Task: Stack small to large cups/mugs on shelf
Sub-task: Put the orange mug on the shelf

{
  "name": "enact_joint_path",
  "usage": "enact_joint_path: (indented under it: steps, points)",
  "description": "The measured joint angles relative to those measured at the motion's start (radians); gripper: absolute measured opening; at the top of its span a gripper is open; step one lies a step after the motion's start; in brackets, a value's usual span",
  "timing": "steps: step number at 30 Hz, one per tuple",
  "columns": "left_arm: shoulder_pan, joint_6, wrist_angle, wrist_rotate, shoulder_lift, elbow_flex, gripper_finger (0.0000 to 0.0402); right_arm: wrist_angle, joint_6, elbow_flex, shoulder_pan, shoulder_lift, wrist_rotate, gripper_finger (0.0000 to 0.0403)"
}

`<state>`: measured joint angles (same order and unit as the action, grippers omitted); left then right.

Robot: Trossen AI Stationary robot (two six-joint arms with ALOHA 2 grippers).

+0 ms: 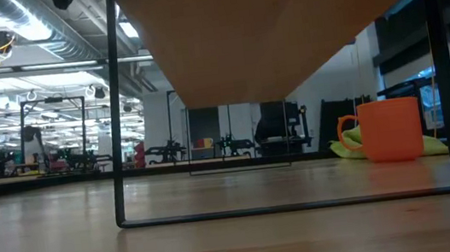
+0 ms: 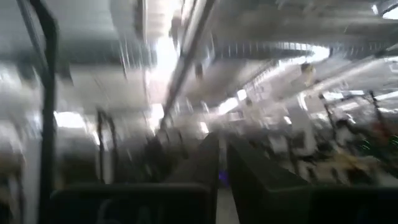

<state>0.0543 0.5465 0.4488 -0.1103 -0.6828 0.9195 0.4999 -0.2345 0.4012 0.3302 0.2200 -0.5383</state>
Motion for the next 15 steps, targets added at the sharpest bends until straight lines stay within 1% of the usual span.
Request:
enact_joint_path:
  steps: [2, 4, 7, 9, 12, 14, 15]
  points:
    - [0.003, 0.001, 0.012, 0.018, -0.005, 0.000, 0.0035, -0.169, -0.001, 0.106, 0.000, 0.087, -0.075, 0.0035]
    - [0.003, 0.001, 0.021, 0.032, -0.007, 0.000, 0.0035, -0.317, 0.053, 0.213, 0.000, 0.180, -0.188, 0.0035]
    - [0.003, 0.001, 0.027, 0.053, -0.005, 0.000, 0.0035, -0.571, 0.237, 0.384, 0.000, 0.309, -0.393, 0.0035]
    - [0.002, 0.001, 0.030, 0.069, -0.005, 0.000, 0.0035, -0.784, 0.375, 0.507, 0.000, 0.383, -0.503, 0.0035]
    - [0.002, -0.007, 0.030, 0.096, 0.005, 0.000, 0.0035, -1.123, 0.638, 0.687, -0.001, 0.477, -0.592, 0.0035]
    - [0.002, -0.022, 0.030, 0.107, 0.012, 0.000, 0.0035, -1.343, 0.830, 0.794, -0.009, 0.534, -0.603, 0.0032]
    - [0.002, -0.028, 0.030, 0.110, 0.014, 0.000, 0.0035, -1.454, 0.940, 0.843, -0.021, 0.563, -0.588, 0.0030]
